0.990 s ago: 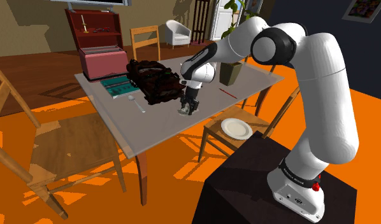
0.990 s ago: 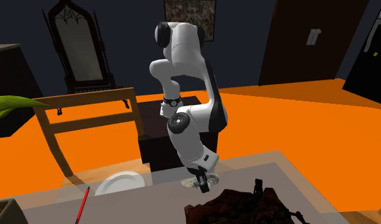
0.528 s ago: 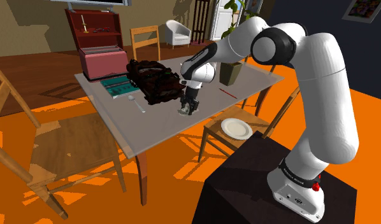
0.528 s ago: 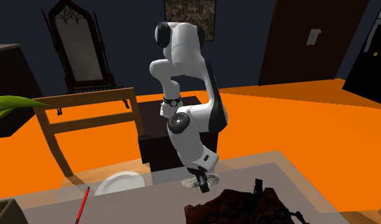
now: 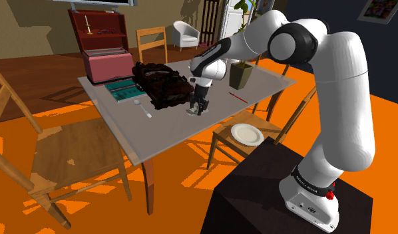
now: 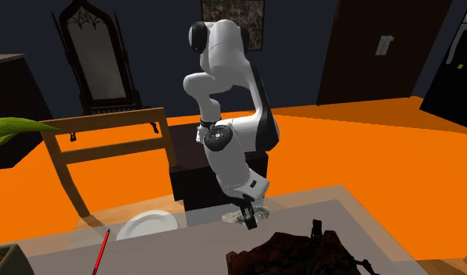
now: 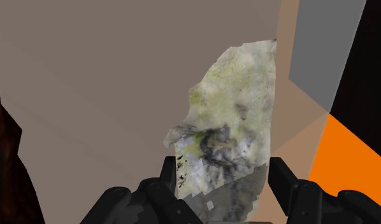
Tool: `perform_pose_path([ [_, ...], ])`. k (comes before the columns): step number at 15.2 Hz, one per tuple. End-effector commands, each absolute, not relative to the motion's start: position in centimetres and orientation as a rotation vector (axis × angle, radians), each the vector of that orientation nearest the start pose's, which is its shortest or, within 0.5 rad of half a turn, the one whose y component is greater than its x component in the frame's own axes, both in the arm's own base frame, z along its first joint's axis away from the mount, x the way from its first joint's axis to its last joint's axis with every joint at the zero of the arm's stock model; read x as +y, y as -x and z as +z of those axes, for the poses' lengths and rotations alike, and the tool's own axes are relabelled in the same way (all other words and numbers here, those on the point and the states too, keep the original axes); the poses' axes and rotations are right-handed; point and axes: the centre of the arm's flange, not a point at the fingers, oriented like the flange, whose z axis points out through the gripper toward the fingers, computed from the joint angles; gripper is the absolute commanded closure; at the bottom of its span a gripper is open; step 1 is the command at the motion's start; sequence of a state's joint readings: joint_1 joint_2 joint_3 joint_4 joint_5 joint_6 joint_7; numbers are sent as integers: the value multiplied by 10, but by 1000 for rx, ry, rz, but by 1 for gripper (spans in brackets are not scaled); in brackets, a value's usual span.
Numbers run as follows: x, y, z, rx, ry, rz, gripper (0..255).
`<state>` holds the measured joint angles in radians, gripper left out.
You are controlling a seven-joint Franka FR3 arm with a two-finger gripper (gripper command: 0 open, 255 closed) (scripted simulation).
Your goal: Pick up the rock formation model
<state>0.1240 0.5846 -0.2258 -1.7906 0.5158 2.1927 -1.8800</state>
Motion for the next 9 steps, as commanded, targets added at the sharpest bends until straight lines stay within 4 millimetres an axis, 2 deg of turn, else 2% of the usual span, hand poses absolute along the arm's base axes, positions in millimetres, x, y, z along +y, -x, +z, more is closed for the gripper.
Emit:
perform_pose_path([
  [1, -38, -639, 231, -1918, 2126, -203, 255],
  [7, -38, -639, 263, -1918, 2126, -203, 255],
  [9, -38, -639, 264, -1918, 2126, -203, 255],
])
